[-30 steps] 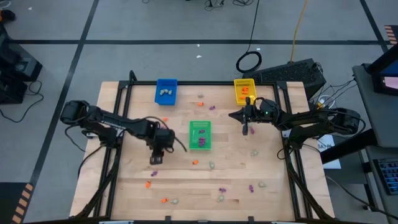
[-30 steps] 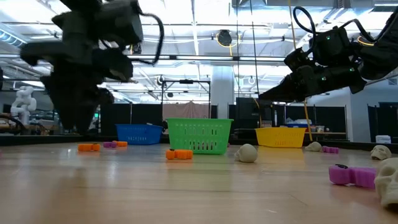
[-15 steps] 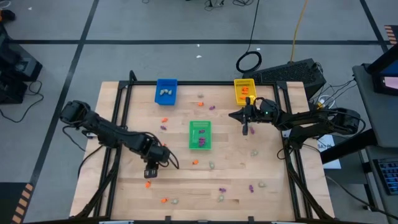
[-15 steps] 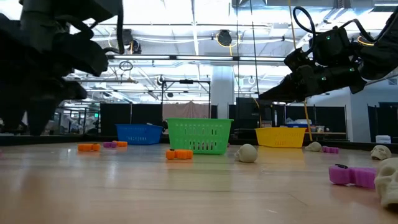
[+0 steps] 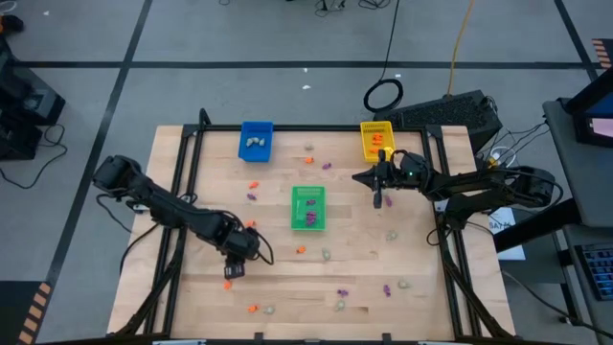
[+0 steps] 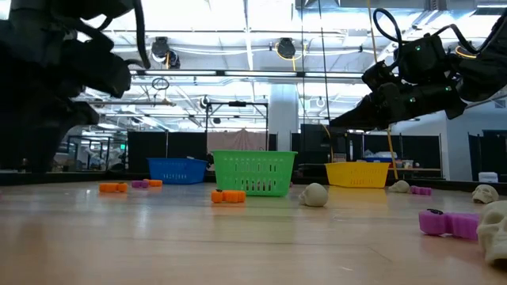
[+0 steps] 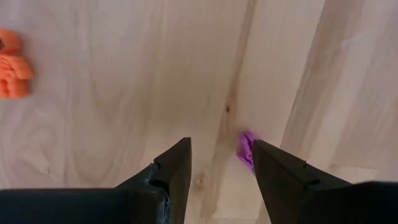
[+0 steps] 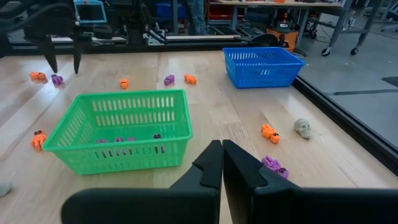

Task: Sort Halloween decoration
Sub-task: Put the purple skeleton toy into the green bin

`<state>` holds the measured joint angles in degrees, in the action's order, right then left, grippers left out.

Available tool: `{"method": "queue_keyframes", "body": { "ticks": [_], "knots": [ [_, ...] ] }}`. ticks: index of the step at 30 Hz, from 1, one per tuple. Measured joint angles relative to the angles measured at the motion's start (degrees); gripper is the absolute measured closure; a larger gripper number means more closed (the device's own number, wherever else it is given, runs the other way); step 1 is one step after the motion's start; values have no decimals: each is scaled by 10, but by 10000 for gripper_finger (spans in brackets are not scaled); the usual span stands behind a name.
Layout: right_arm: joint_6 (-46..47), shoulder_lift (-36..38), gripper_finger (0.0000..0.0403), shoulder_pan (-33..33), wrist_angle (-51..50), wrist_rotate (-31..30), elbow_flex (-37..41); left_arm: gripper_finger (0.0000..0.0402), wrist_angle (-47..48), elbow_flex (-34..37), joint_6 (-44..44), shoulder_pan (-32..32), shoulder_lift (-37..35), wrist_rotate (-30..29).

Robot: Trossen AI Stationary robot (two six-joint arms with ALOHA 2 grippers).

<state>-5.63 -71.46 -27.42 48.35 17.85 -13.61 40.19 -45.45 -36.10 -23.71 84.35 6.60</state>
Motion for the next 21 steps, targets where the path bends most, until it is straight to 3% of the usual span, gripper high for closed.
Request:
{"method": "queue_keyframes", "body": {
  "ticks": [14, 21],
  "knots": [
    [0, 0, 403, 0, -3, -2, 0, 238, -25, -3, -25, -45, 79, 5],
    [0, 0, 403, 0, -4, -13, 0, 307, -22, -1, -2, -45, 70, -8]
  ]
}}
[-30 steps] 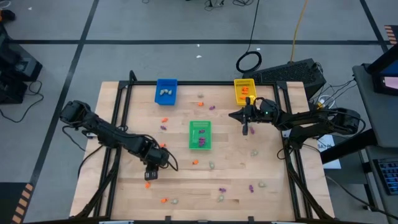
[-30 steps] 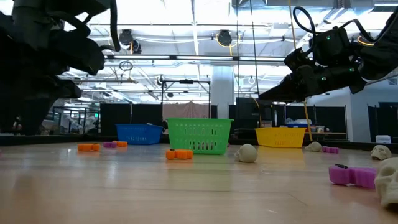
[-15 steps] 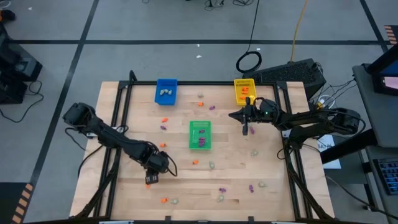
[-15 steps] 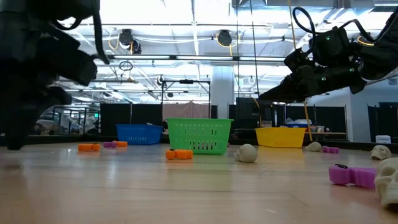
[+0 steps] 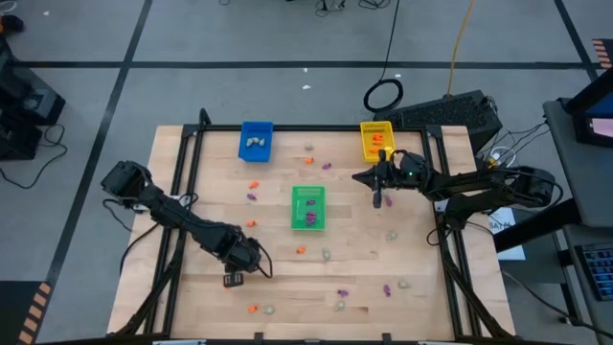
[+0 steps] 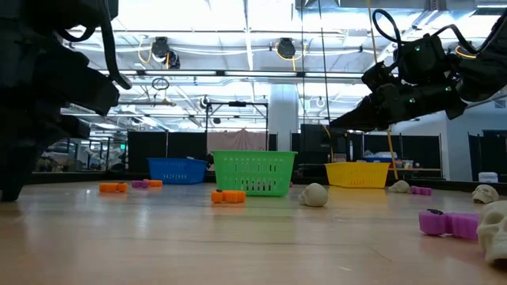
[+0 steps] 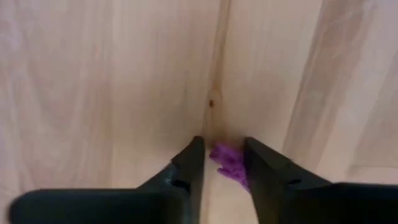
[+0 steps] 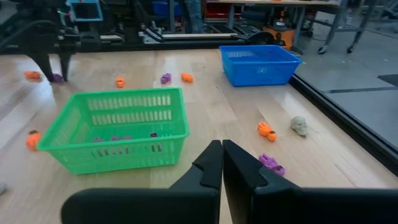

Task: Sort Halloween decoration
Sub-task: Put the purple skeleton toy into the green bin

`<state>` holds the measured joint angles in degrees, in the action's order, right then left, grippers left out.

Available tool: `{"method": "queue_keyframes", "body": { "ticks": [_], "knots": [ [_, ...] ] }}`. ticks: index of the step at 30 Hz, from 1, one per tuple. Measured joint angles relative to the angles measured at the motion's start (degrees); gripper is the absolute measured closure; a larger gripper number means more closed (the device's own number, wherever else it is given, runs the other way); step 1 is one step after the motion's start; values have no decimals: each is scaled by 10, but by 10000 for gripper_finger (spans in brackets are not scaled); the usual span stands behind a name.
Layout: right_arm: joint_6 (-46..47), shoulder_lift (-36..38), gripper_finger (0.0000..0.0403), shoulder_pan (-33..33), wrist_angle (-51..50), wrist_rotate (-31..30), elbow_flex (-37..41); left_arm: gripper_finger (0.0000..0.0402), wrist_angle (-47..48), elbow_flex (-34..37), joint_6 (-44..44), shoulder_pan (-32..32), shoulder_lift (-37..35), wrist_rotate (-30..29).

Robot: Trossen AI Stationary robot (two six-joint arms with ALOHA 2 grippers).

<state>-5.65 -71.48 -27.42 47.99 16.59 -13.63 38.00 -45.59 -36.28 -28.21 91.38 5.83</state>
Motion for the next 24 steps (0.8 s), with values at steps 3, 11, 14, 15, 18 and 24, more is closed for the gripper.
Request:
{"method": "queue_keyframes", "body": {
  "ticks": [3, 11, 14, 15, 18, 24],
  "knots": [
    [0, 0, 403, 0, -1, -4, 0, 352, 2, 1, 13, 5, -4, -3],
    [0, 0, 403, 0, -2, -4, 0, 395, 2, -6, 38, 36, -17, -32],
    [0, 0, 403, 0, -2, -4, 0, 395, -1, -18, 57, 52, -18, -55],
    [0, 0, 403, 0, -2, -4, 0, 394, 1, -22, 65, 58, -18, -60],
    [0, 0, 403, 0, -3, -4, 0, 394, -1, -41, 97, 82, -18, -81],
    [0, 0, 403, 0, -3, -4, 0, 394, -27, -81, 159, 131, -19, -122]
  ]
}}
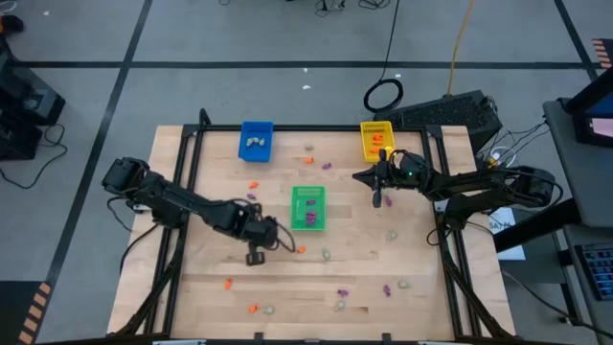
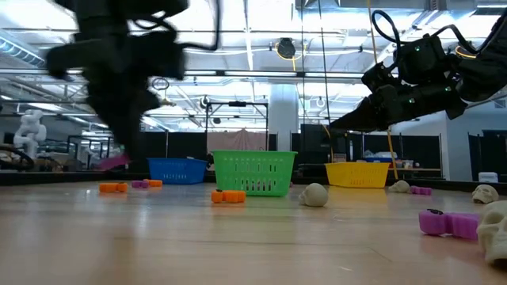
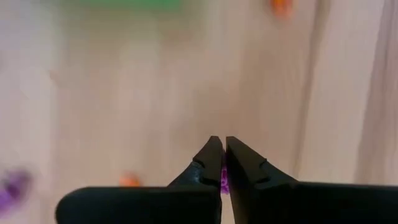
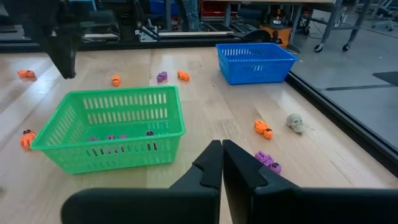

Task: Sort Halloween decoration
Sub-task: Put the purple skeleton toy into the green bin

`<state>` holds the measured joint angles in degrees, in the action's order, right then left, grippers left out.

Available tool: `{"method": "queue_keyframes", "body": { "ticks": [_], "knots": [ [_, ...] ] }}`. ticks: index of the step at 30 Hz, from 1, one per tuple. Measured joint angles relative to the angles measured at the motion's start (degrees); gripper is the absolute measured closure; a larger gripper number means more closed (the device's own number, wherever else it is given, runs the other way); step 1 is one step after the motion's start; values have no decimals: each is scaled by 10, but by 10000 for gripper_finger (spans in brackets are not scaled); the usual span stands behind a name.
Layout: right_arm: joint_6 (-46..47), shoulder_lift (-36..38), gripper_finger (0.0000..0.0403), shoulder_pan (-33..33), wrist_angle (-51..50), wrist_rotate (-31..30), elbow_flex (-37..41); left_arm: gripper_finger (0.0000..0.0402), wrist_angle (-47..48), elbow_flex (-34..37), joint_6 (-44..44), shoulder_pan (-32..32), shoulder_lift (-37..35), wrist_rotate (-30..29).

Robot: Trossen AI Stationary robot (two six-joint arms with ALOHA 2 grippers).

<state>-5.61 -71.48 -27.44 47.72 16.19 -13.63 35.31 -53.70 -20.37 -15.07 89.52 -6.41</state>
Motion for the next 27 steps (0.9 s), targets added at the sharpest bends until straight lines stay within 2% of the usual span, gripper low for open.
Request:
{"method": "queue_keyframes", "body": {
  "ticks": [9, 13, 18, 27],
  "knots": [
    [0, 0, 403, 0, -1, 0, 0, 394, -221, -14, 49, 75, 0, -36],
    [0, 0, 403, 0, -2, 0, 0, 394, -290, -14, 74, 105, 1, -50],
    [0, 0, 403, 0, -4, 0, 0, 394, -338, -3, 88, 135, 4, -51],
    [-2, 0, 403, 0, -5, 0, 0, 394, -371, 30, 88, 162, 14, -51]
  ]
}}
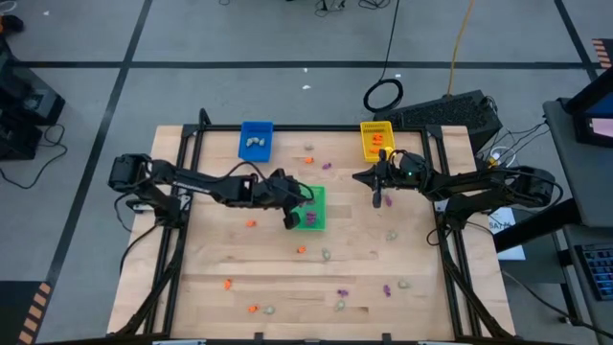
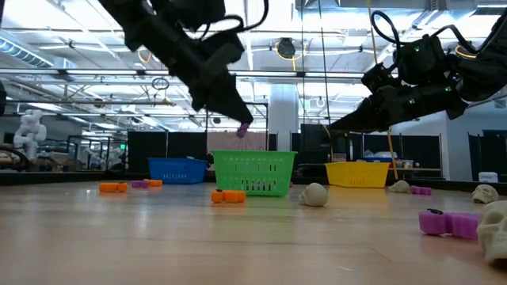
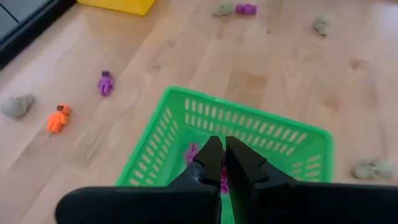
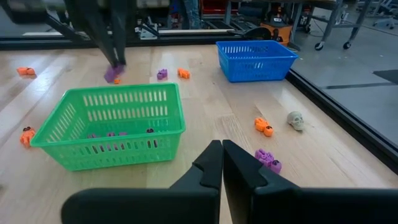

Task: Sort Halloween decoration
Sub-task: Put the purple skeleton toy into the green bin, then put the orange skeleton toy into the yellow bin

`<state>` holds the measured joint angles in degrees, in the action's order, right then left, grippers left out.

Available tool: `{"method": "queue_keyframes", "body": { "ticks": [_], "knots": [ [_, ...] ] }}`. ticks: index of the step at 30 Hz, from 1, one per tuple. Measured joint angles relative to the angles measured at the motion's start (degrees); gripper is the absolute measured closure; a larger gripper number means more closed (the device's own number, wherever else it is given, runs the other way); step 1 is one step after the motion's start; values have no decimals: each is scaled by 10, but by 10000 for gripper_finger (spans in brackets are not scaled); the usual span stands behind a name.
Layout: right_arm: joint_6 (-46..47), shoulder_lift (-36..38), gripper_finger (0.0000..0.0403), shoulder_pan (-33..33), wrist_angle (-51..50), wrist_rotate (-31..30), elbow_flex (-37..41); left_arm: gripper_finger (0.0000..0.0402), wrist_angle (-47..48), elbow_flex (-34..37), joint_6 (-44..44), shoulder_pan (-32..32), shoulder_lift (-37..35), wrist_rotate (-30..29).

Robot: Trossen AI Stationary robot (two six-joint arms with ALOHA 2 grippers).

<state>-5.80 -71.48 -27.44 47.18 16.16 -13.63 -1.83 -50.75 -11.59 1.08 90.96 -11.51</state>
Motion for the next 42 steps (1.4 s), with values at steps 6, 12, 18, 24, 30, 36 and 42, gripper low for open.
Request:
{"method": "queue_keyframes", "body": {
  "ticks": [6, 12, 18, 24, 30, 36, 42],
  "knots": [
    [0, 0, 403, 0, -3, 0, 0, 394, -26, 17, 0, 5, 19, 0],
    [-5, 0, 403, 0, -8, -13, 0, 394, -89, 15, -1, 5, 61, 10],
    [-7, 0, 403, 0, -10, -13, 0, 394, -135, 16, -1, 5, 102, 37],
    [-9, 0, 403, 0, -15, -14, 0, 375, -137, 16, -1, 5, 97, 37],
    [-9, 0, 403, 0, -16, -14, 0, 317, -105, 16, 3, 5, 78, 37],
    [-9, 0, 403, 0, -21, -15, 0, 286, -56, 6, 40, 5, 30, 38],
    [-9, 0, 403, 0, -24, -16, 0, 310, 59, 6, 49, 8, -48, 7]
  ]
}}
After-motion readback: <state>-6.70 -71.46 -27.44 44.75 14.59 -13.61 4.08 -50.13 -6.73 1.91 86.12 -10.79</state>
